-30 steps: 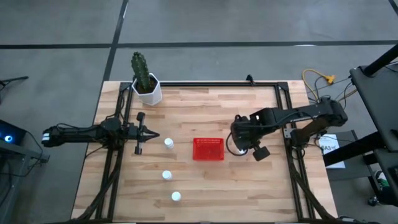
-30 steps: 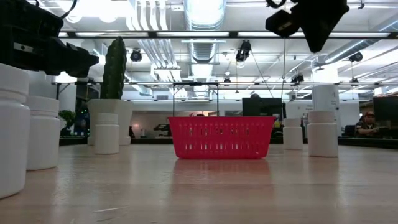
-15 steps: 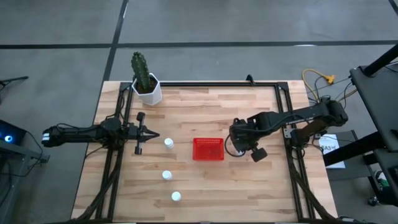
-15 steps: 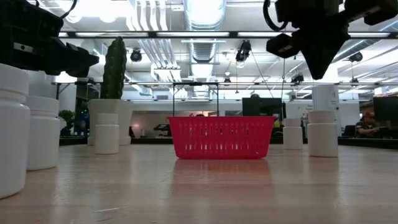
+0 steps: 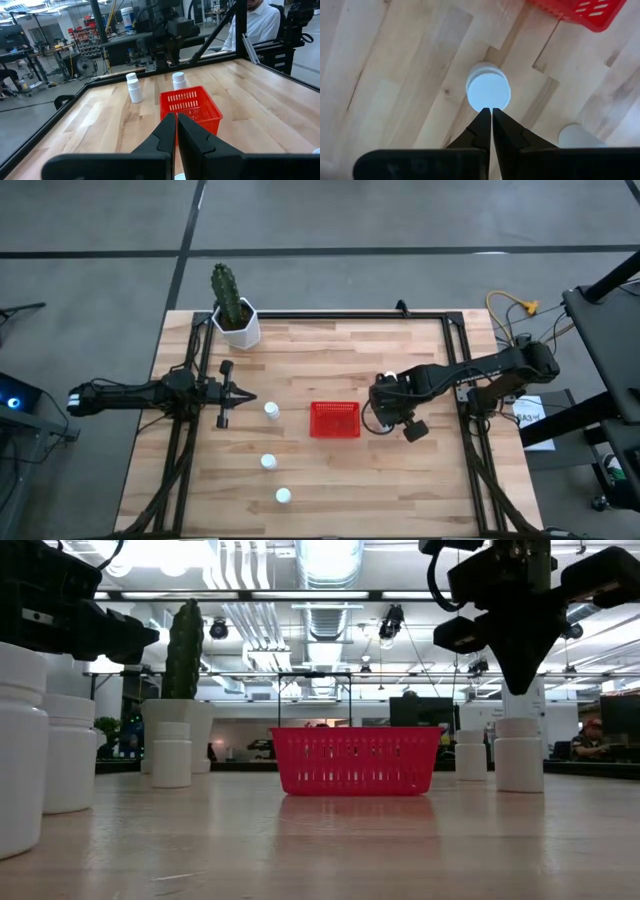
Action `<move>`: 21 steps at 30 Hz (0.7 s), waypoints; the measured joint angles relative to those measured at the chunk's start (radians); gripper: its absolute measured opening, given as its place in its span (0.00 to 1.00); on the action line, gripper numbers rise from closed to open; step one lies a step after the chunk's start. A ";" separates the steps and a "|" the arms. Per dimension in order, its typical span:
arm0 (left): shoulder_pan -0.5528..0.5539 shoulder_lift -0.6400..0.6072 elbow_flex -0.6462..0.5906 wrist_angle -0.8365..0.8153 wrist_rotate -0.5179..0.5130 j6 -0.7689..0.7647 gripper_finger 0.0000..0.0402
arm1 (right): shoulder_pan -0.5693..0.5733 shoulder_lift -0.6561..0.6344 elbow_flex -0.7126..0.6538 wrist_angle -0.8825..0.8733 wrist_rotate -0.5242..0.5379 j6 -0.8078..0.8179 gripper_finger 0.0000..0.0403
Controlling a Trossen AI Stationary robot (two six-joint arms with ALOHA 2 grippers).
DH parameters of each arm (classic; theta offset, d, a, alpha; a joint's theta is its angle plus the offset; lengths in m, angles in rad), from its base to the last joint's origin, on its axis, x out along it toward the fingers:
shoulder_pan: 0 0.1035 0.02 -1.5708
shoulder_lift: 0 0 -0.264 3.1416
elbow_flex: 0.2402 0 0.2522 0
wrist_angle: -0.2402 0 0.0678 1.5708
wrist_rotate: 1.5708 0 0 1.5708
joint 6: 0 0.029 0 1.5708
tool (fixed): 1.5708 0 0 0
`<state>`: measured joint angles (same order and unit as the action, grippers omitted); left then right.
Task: Pick and place pill bottles into a basket
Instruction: Put the white medicine bottle into the red basket
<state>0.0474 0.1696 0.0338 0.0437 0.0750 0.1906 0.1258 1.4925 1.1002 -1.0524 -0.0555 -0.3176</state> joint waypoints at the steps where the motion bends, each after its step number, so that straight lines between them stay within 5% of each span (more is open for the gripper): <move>1: 0.000 0.000 0.000 0.000 0.000 0.000 0.00 | 0.000 0.000 -0.004 0.013 0.000 0.001 0.02; 21: 0.000 0.000 0.000 0.000 0.000 0.000 0.00 | 0.000 0.000 -0.014 0.048 -0.005 0.016 0.02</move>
<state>0.0471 0.1696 0.0338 0.0437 0.0750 0.1905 0.1257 1.4925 1.0863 -1.0047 -0.0601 -0.3017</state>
